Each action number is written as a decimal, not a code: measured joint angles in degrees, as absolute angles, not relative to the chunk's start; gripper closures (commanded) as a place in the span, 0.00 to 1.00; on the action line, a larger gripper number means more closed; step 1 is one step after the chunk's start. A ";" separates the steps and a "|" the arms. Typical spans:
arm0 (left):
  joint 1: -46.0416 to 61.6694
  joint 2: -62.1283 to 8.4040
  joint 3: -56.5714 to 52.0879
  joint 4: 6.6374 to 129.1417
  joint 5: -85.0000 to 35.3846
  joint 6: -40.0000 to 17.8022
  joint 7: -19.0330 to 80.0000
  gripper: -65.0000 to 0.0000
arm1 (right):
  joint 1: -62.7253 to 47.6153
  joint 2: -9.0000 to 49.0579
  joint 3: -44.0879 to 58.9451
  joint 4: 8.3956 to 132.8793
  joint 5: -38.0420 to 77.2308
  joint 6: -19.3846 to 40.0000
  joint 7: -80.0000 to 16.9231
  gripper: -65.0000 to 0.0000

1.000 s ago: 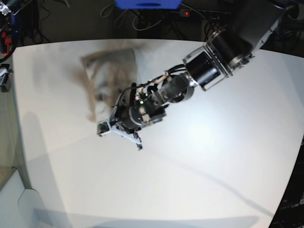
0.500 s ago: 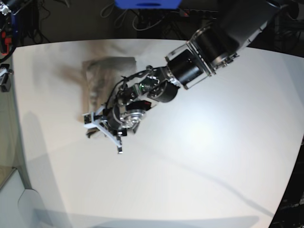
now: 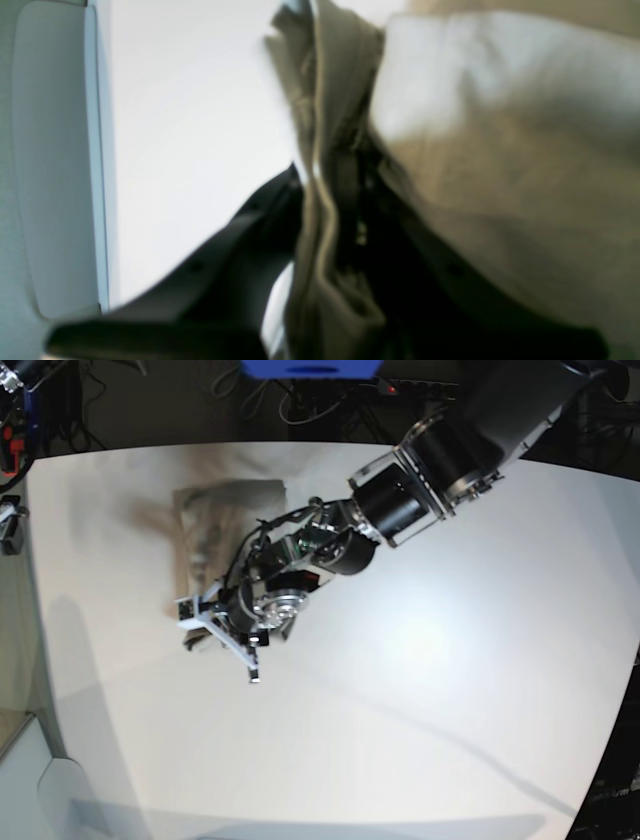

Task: Layout the t-shirt on the table in an organized manner, then fold the t-shirt properly

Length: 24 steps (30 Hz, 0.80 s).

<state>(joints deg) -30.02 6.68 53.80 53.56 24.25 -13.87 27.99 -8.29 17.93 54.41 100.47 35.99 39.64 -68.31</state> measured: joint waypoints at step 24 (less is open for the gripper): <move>-32.03 6.55 44.23 59.46 24.62 -13.69 28.01 0.37 | -7.97 16.62 54.06 100.47 35.97 39.64 -68.40 0.47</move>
<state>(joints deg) -32.03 6.55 44.23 59.46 24.62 -13.69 28.01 -7.97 16.62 54.06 100.47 35.97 39.64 -68.40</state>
